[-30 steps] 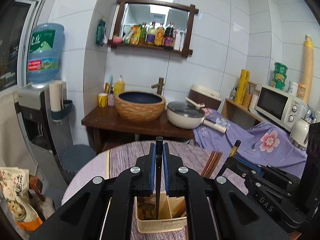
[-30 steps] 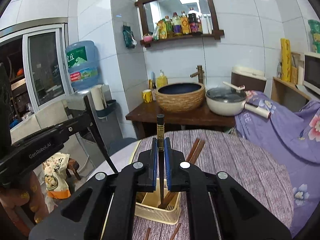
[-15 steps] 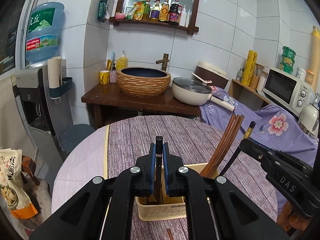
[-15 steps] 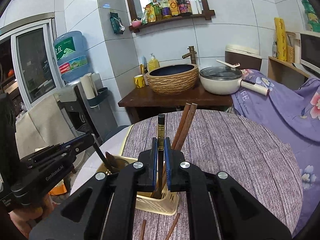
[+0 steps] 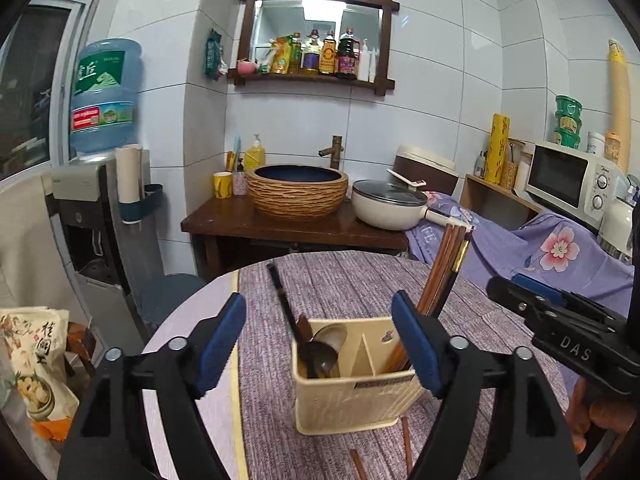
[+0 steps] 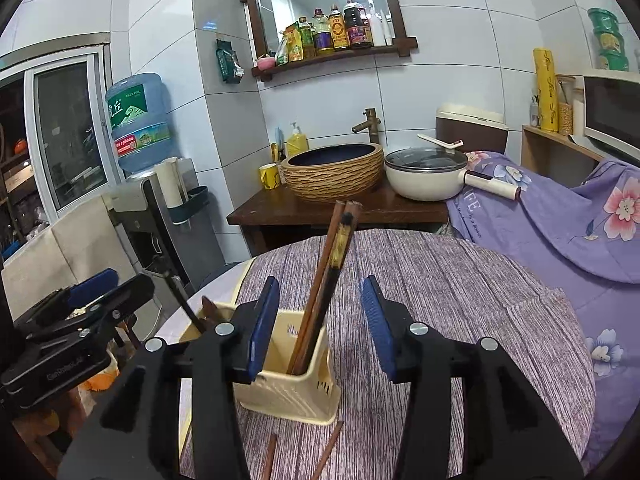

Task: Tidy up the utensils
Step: 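Open both tools to release the chopsticks into the holder, then move both tools back to the last two brown chopsticks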

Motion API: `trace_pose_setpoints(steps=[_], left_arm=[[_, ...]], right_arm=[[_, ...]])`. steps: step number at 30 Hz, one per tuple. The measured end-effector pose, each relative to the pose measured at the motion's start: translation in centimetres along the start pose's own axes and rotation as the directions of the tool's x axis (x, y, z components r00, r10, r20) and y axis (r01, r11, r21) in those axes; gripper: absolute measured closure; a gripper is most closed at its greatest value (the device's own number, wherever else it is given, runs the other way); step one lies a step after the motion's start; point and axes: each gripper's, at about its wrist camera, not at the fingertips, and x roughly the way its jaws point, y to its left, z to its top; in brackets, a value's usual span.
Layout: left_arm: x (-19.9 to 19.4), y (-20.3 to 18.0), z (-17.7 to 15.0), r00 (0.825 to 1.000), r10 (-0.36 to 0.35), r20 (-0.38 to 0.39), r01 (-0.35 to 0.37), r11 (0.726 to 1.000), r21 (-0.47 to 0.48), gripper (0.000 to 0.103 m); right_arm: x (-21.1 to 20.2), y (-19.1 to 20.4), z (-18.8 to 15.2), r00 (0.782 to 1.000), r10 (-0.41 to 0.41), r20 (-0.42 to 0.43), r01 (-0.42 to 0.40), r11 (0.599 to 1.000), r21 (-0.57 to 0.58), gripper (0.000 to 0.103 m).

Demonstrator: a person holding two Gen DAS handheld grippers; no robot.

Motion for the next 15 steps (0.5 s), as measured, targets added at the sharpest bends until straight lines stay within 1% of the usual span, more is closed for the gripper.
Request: trace_pose_setpoints(steps=[2,4,6,8,11,12,13,14,15], left_arm=[[-0.8,0.4,-1.2,1.000,0.019,0.004,-0.018,1.000,-0.010,0.023],[-1.0,0.8,-2.5,0.999,0.040,-0.009,-0.040,0.999,-0.016,0.019],[-0.9,0.9,-4.1,0.998,0.050,-0.047,-0.050,0.999,-0.008,0.017],[-0.3,1.0,-5.8,0.994,0.067,-0.091,-0.067,0.998,0.005,0.017],[1.1,1.3,-8.8,0.980,0.073,-0.185,-0.072,0.997,0.011,0.017],[1.6,1.5,-9.8,0.974,0.069,-0.215,-0.071,0.998,0.000,0.017],[1.9,1.7,-10.6,0.970,0.067,-0.234,-0.072,0.997,-0.010,0.017],[2.3,1.9,-11.5,0.963,0.066,-0.261,-0.074,0.997,-0.020,0.017],[2.6,2.1,-12.3,0.956,0.063,-0.287,-0.073,0.997,-0.025,0.017]], right_arm=[[-0.6,-0.2,-1.3,1.000,0.002,-0.017,-0.002,1.000,-0.001,0.059],[-0.8,-0.4,-2.9,0.999,0.003,-0.049,-0.003,1.000,-0.006,0.059],[-0.5,-0.6,-4.7,0.995,0.002,-0.100,-0.003,1.000,-0.010,0.059],[0.3,-0.6,-6.7,0.986,-0.008,-0.165,0.005,1.000,-0.020,0.059],[2.0,-0.3,-9.8,0.965,-0.030,-0.259,0.022,0.999,-0.034,0.059],[2.6,-0.2,-10.7,0.956,-0.032,-0.291,0.023,0.999,-0.035,0.059],[3.4,-0.1,-11.9,0.942,-0.032,-0.333,0.022,0.999,-0.034,0.059],[3.9,0.0,-12.7,0.934,-0.033,-0.355,0.023,0.999,-0.032,0.059],[4.4,0.1,-13.4,0.925,-0.039,-0.377,0.028,0.999,-0.034,0.062]])
